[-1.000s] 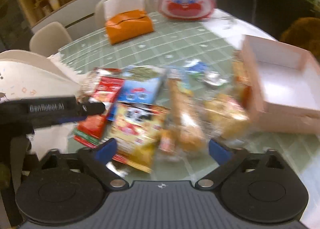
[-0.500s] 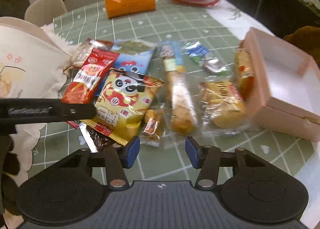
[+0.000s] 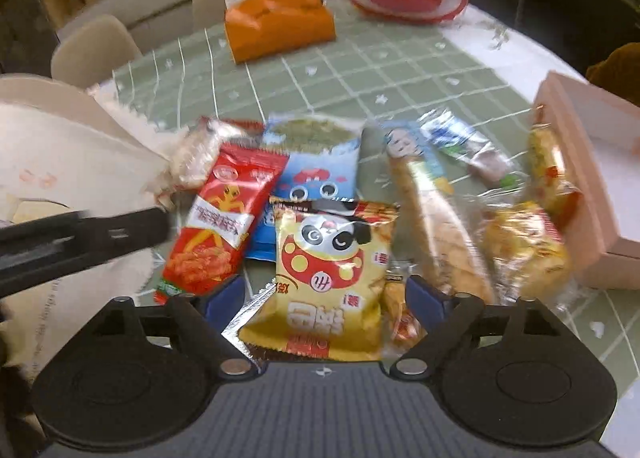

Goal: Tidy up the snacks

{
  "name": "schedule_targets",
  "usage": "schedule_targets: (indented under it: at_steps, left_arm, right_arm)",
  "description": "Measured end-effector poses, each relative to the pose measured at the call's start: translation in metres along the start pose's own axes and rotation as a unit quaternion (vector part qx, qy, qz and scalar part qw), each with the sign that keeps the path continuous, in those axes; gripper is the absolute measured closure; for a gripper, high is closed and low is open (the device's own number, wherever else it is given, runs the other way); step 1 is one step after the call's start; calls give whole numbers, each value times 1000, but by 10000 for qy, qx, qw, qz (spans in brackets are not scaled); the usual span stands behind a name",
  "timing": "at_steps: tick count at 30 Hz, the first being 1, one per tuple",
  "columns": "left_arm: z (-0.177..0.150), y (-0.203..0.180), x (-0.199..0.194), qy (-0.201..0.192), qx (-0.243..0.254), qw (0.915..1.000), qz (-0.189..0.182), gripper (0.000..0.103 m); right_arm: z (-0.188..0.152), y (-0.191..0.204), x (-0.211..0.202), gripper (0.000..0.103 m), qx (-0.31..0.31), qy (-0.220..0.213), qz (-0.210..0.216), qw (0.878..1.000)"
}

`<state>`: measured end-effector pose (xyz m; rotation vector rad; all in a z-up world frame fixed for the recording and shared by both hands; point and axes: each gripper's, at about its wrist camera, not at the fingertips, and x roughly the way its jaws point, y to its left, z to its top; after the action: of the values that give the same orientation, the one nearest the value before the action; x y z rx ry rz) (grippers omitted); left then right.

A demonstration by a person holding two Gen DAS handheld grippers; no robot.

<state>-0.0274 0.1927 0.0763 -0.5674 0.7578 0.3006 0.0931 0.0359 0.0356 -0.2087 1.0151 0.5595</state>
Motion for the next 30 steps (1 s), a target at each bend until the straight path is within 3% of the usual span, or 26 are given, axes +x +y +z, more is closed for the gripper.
schedule_targets:
  at_steps: [3, 5, 9, 16, 24, 27, 30]
  left_arm:
    - [-1, 2, 2, 126, 61, 9999, -2, 54]
    - [-4, 0, 5, 205, 150, 9997, -41, 54]
    - [-9, -9, 15, 405, 285, 9983, -308, 54]
    - [-20, -26, 35, 706, 506, 9942, -632, 54]
    - [-33, -44, 55, 1029, 845, 9882, -751, 57]
    - [-37, -49, 54, 1196, 868, 9848, -912, 59]
    - [-36, -49, 52, 1289, 718, 9826, -1129, 60]
  right_arm:
    - [0, 1, 3, 22, -240, -36, -118, 9996]
    - [1, -2, -2, 49, -292, 18, -3, 9996]
    - [-2, -12, -22, 62, -322, -23, 71, 9995]
    - [-19, -44, -74, 64, -237, -502, -171, 9983]
    - [-58, -84, -79, 63, -35, -164, -574, 9982]
    - [-70, -90, -78, 58, 93, -51, -452, 9989]
    - [-71, -85, -81, 39, 128, -111, -141, 9998]
